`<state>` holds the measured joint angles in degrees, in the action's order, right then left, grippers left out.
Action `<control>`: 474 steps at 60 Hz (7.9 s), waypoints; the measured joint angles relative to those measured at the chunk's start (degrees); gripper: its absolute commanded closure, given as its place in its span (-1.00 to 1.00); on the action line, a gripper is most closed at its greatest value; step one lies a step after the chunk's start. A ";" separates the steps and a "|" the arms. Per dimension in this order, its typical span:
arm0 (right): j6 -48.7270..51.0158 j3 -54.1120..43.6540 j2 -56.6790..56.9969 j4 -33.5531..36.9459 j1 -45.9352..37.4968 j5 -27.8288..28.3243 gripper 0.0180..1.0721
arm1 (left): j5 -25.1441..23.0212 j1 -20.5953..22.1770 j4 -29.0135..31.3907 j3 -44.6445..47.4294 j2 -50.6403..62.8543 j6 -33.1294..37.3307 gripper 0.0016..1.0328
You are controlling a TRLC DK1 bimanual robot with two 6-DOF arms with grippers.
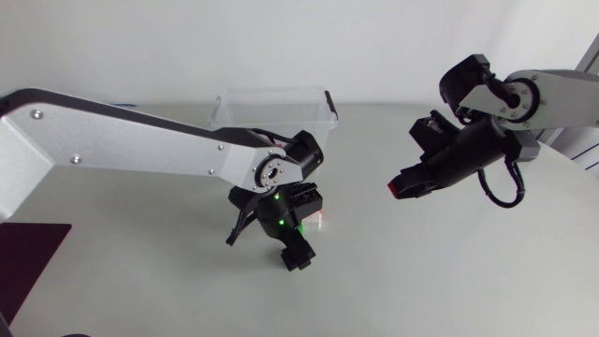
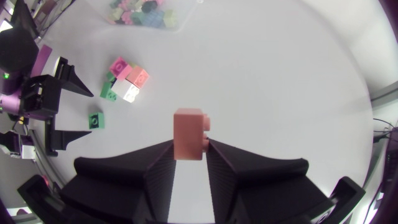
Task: Place the duplo bricks in the container
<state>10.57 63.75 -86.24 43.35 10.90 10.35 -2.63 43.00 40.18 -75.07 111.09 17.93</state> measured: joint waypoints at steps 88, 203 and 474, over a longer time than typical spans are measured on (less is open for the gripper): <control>-3.32 28.35 -12.76 -2.03 11.19 2.05 0.55 | 0.61 -11.04 8.55 -1.05 -13.86 0.31 0.47; -5.70 29.73 -10.19 -19.15 13.00 -3.58 -0.93 | -6.82 -27.58 2.99 -20.17 -18.78 3.69 0.44; 45.18 18.91 -25.81 7.74 14.99 5.22 0.64 | -13.42 -30.80 -10.69 12.15 -31.23 21.18 -0.90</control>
<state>55.75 82.65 -112.05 51.09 25.89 15.57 -16.05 12.21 29.50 -62.92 79.85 39.11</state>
